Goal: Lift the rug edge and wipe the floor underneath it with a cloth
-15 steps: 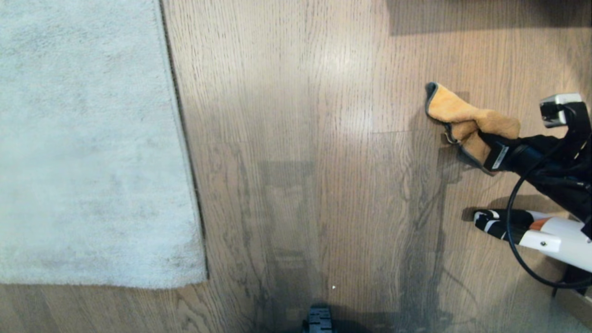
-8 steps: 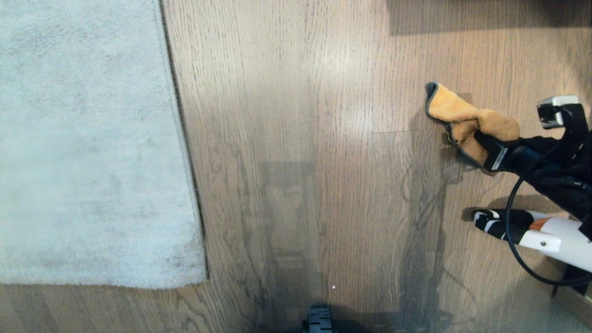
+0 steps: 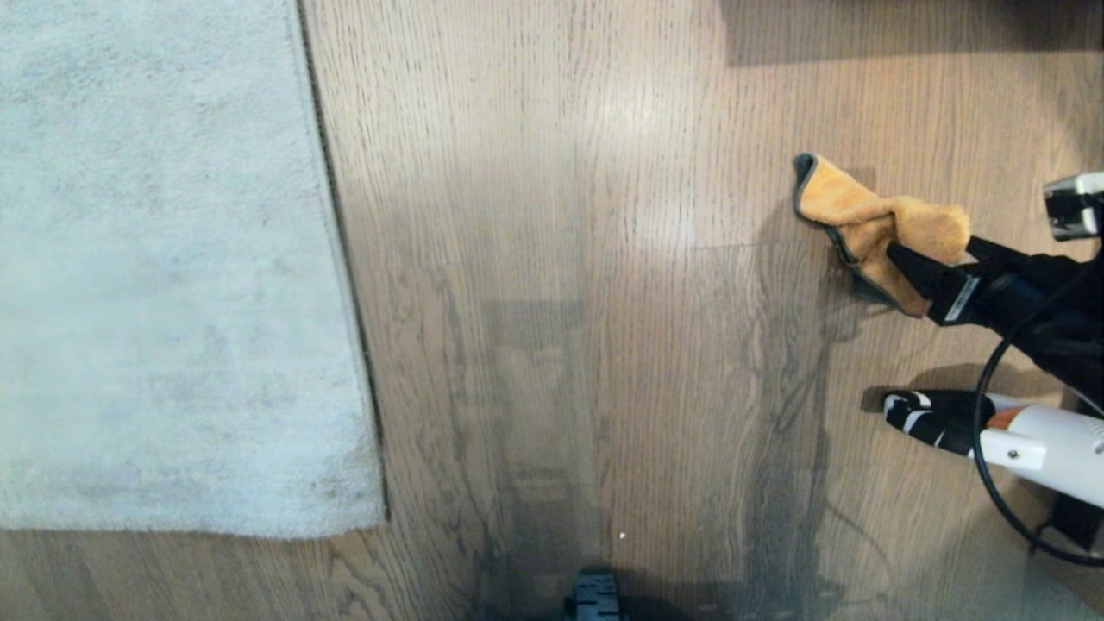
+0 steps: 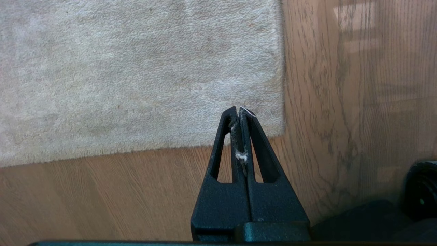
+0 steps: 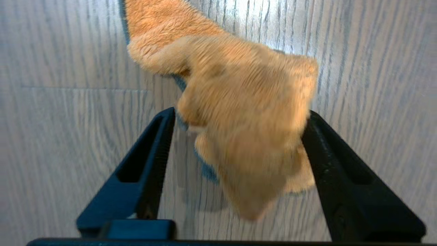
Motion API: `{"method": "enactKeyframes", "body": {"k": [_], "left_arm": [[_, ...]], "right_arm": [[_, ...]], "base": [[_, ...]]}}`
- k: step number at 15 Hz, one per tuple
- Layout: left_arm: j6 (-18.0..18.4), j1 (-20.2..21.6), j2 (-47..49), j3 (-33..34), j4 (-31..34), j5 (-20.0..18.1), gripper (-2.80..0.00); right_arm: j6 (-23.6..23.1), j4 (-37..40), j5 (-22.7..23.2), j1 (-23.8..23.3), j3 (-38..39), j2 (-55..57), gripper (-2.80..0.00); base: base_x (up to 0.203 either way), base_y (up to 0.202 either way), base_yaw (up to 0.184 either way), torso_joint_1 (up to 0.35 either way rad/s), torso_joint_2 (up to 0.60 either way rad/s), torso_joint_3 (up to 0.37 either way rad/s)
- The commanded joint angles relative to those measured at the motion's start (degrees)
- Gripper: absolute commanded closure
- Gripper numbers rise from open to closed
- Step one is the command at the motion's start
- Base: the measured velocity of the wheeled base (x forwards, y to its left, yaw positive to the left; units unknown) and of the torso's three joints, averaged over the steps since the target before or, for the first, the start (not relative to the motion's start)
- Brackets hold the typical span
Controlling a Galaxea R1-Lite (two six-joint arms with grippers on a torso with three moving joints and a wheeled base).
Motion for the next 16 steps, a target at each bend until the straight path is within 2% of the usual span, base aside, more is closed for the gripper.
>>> {"method": "enactKeyframes", "body": {"k": [1, 8, 16], "left_arm": [[0.0, 0.0, 0.0, 0.0, 0.0, 0.1, 0.0], [0.0, 0.0, 0.0, 0.0, 0.0, 0.0, 0.0], [0.0, 0.0, 0.0, 0.0, 0.0, 0.1, 0.0]], "right_arm": [[0.0, -0.4, 0.1, 0.1, 3.6, -4.8, -2.8], [-1.1, 0.3, 0.2, 0.2, 13.1, -15.1, -2.8], [-1.2, 5.9, 0.2, 0.4, 18.2, -25.1, -2.8]], "base": [[0.0, 0.0, 0.0, 0.0, 0.0, 0.0], [0.0, 0.0, 0.0, 0.0, 0.0, 0.0], [0.0, 0.0, 0.0, 0.0, 0.0, 0.0]]}}
